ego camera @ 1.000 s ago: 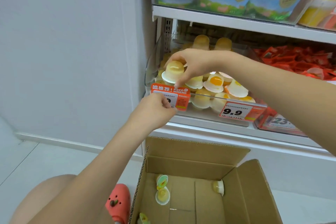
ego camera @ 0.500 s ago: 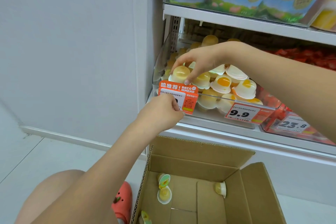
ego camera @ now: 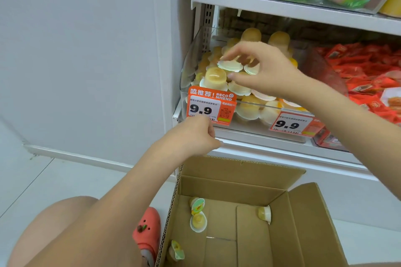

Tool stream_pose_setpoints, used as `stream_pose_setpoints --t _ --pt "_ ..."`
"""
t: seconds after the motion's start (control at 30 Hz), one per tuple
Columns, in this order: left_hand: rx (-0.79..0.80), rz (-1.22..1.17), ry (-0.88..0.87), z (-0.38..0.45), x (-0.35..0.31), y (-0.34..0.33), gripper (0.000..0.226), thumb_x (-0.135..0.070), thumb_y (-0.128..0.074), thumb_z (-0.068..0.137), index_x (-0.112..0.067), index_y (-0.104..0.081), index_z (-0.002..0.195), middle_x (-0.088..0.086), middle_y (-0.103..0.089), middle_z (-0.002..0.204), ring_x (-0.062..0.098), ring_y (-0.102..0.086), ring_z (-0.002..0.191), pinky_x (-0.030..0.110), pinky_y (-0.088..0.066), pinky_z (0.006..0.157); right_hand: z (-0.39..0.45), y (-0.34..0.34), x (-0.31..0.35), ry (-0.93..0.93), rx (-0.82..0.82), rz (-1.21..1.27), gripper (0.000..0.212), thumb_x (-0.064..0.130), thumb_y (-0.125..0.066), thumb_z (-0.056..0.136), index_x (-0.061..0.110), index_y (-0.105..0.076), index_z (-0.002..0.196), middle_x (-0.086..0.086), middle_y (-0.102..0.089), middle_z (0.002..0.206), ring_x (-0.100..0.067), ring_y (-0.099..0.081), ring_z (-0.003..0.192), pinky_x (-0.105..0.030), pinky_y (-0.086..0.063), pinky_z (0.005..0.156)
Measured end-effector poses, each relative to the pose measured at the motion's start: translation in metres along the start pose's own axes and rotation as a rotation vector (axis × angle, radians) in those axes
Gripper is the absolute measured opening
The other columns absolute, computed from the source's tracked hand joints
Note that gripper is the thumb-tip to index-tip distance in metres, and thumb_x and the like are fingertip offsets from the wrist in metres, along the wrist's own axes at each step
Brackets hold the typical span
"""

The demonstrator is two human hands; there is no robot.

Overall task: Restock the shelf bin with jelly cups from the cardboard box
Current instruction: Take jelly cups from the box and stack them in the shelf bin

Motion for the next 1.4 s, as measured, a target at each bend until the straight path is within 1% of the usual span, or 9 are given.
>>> stream_pose_setpoints --t 0.13,0.4,0.57,0.7,0.93,1.07,1.2,1.33,1.4 --pt "0.095 0.161 0.005 0.003 0.011 -0.032 0.029 -0.032 -0.064 0.086 -0.012 -0.061 0.107 0.002 -0.06 0.1 0.022 -0.059 0.097 0.033 -0.051 0.084 -0.076 -0.03 -0.017 -0.055 -0.154 0.194 0.008 0.01 -0.067 0.081 0.018 -0.068 0.083 0.017 -0.063 0.076 0.001 -0.056 0.073 -0.009 -0.038 0.066" --pt "0.592 0.612 0.035 0.011 0.088 -0.206 0.019 -0.014 -0.058 0.089 -0.009 -0.06 0.107 0.008 -0.06 0.106 0.027 -0.061 0.102 0.033 -0.047 0.072 -0.211 -0.26 -0.116 -0.549 0.486 0.326 0.018 0.014 -0.069 0.081 0.024 -0.064 0.096 0.003 -0.064 0.093 -0.001 -0.052 0.074 -0.013 -0.042 0.068" --pt "0.481 0.545 0.097 0.054 0.13 -0.259 0.045 0.0 -0.052 0.087 -0.007 -0.043 0.13 0.013 -0.044 0.133 0.031 -0.046 0.121 0.038 -0.045 0.091 -0.276 -0.393 -0.137 -0.763 0.772 0.239 0.048 0.016 -0.065 0.083 0.015 -0.047 0.127 -0.009 -0.052 0.12 -0.025 -0.054 0.11 -0.036 -0.048 0.09" --pt "0.453 0.6 0.094 0.083 0.165 -0.286 0.066 0.007 -0.046 0.087 -0.007 -0.02 0.146 0.011 -0.025 0.15 0.03 -0.029 0.135 0.039 -0.039 0.104 -0.293 -0.453 -0.13 -0.818 0.765 0.219 0.066 0.016 -0.07 0.08 0.015 -0.036 0.137 -0.011 -0.048 0.131 -0.03 -0.044 0.123 -0.039 -0.044 0.098" --pt "0.507 0.456 0.078 0.092 0.213 -0.331 0.079 -0.003 -0.048 0.088 -0.035 -0.012 0.15 0.005 -0.018 0.151 0.033 -0.03 0.132 0.039 -0.034 0.107 -0.281 -0.463 -0.127 -0.758 0.614 -0.03 0.063 0.032 -0.057 0.091 0.013 -0.028 0.142 -0.008 -0.036 0.146 -0.027 -0.033 0.132 -0.043 -0.032 0.103" --pt "0.424 0.491 0.062 0.101 0.217 -0.337 0.051 -0.018 -0.049 0.092 -0.028 -0.034 0.14 0.013 -0.026 0.142 0.035 -0.036 0.127 0.04 -0.04 0.1 -0.28 -0.457 -0.132 -0.731 0.58 -0.019 0.059 0.033 -0.058 0.089 0.013 -0.035 0.139 -0.008 -0.042 0.141 -0.027 -0.037 0.129 -0.042 -0.032 0.101" --pt "0.405 0.472 0.035 0.095 0.212 -0.337 0.058 -0.017 -0.062 0.086 -0.02 -0.037 0.138 0.008 -0.032 0.144 0.031 -0.038 0.128 0.041 -0.044 0.097 -0.299 -0.434 -0.15 -0.868 0.531 0.117 0.049 0.04 -0.065 0.082 0.016 -0.051 0.123 -0.006 -0.057 0.122 -0.026 -0.054 0.113 -0.033 -0.043 0.083" --pt "0.313 0.184 0.07 0.087 0.193 -0.313 0.041 -0.019 -0.073 0.074 -0.015 -0.047 0.104 0.009 -0.058 0.107 0.03 -0.058 0.097 0.039 -0.05 0.075 -0.319 -0.388 -0.178 -1.158 0.378 0.446 0.036 0.029 -0.076 0.074 0.017 -0.062 0.105 0.001 -0.066 0.095 -0.019 -0.063 0.09 -0.025 -0.044 0.067" --pt "0.266 0.043 0.028 0.083 0.167 -0.293 0.039 -0.017 -0.075 0.07 -0.014 -0.043 0.091 0.006 -0.058 0.09 0.027 -0.058 0.084 0.034 -0.047 0.065 -0.307 -0.356 -0.182 -1.148 0.32 0.543 0.033 0.027 -0.078 0.074 0.017 -0.062 0.101 0.005 -0.065 0.085 -0.014 -0.061 0.081 -0.023 -0.046 0.065"
Point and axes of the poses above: each hand's wrist, its own z-axis towards the middle knuckle, its own y-axis out of the back of the hand, x = y × z, the point moved 9 cm from there along z, towards the middle knuckle
